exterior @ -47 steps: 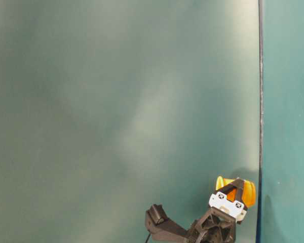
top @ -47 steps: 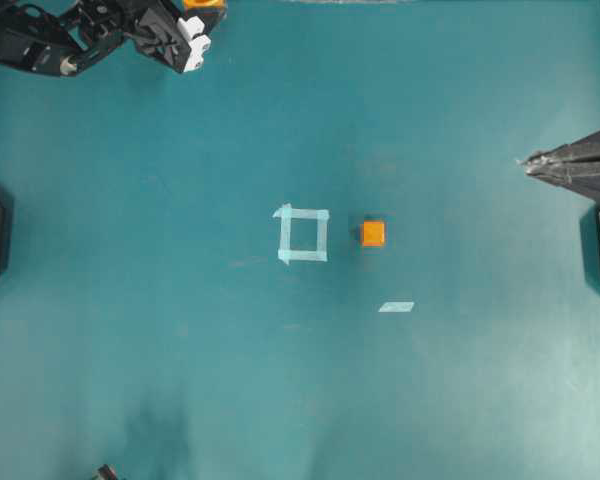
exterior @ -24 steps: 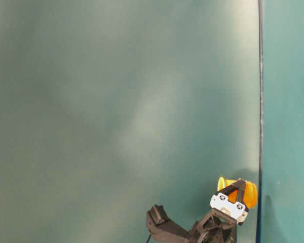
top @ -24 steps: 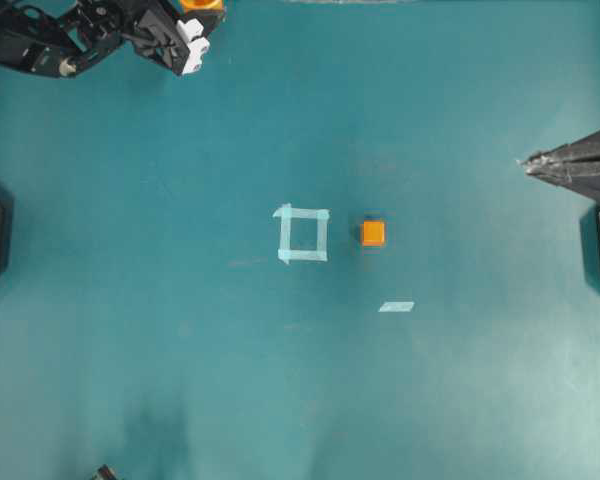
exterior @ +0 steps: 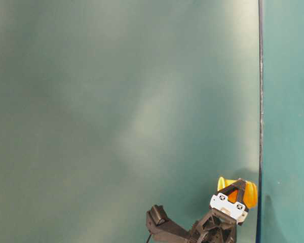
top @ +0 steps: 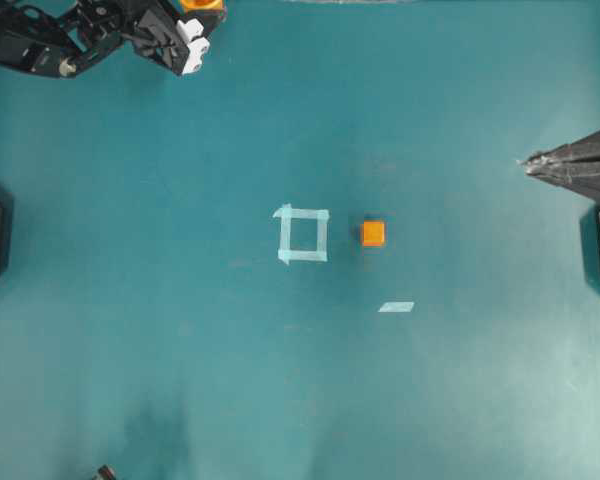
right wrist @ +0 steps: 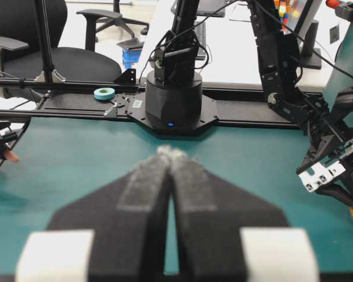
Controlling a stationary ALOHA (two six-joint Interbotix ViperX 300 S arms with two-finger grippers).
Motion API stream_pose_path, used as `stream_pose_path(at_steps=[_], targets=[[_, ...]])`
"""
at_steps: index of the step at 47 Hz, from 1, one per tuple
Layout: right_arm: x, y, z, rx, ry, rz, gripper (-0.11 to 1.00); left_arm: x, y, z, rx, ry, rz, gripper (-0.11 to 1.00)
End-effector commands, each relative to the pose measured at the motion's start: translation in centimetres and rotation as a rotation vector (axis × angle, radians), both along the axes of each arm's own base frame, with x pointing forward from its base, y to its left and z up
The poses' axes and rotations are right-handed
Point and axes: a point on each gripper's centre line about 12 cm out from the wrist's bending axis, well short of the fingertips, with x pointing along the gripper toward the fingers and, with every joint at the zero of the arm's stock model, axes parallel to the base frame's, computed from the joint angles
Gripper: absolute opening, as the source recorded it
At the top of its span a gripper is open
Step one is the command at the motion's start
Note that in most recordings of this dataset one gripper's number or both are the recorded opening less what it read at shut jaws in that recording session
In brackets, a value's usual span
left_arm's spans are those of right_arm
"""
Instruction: Move the cup backward with left arm.
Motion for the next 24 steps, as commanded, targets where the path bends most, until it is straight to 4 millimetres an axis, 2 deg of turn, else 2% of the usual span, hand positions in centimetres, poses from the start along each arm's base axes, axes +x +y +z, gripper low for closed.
stream_pose_path(at_steps=[1,24], targets=[[0.04,0.0,1.38,-0.002,-0.034,0.0,0.0,0.06,0.28,0.81,0.02,-0.021,0.003,0.63],[0.04,0.0,1.38,-0.002,-0.034,0.0,-0.01,0.08,0.38,0.97,0.028,-0.03,0.005,0.63]])
